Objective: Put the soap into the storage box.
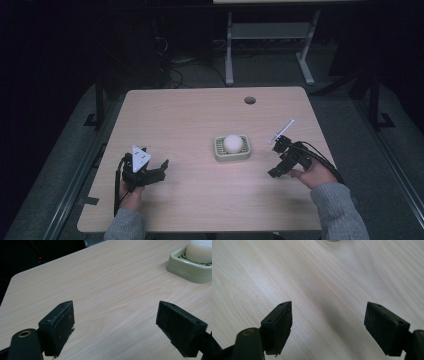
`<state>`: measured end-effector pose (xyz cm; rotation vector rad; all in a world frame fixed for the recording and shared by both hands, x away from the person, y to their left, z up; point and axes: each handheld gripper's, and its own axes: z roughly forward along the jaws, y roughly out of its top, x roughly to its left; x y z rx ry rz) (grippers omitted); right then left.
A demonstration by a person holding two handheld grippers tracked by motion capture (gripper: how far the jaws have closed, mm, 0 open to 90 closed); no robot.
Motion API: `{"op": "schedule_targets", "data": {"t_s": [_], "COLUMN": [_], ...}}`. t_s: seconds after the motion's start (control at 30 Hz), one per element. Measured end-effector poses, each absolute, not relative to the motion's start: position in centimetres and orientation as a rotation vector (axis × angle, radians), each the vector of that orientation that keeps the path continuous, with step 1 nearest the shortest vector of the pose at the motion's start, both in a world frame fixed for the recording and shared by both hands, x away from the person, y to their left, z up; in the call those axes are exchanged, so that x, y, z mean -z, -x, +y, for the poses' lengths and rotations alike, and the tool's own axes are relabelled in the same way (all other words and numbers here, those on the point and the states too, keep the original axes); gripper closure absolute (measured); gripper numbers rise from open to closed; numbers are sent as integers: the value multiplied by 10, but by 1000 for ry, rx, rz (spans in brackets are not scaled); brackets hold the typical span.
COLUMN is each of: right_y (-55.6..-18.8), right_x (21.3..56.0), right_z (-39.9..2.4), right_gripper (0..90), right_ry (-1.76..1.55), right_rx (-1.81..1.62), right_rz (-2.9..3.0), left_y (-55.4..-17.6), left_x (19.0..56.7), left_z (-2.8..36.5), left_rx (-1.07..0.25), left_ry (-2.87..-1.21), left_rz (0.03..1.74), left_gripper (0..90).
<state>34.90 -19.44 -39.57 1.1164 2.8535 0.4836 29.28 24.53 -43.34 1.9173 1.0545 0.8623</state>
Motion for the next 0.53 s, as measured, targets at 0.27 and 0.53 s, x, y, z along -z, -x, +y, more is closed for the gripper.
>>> {"op": "schedule_targets", "data": {"t_s": [0.27, 0.53], "right_y": [-338, -324], "right_x": [406, 419], "right_z": [-199, -205], "right_gripper": [219, 219], "right_ry": [-1119, -1141], "right_rx": [-487, -529], "right_rz": [2855, 2847], "left_y": [-293, -293], "left_x": [433, 434], "left_z": [245, 245], "left_rx": [-861, -861], "left_ry": [-1921, -1923], "left_rz": [1054, 1055], "left_gripper": [148, 148]}}
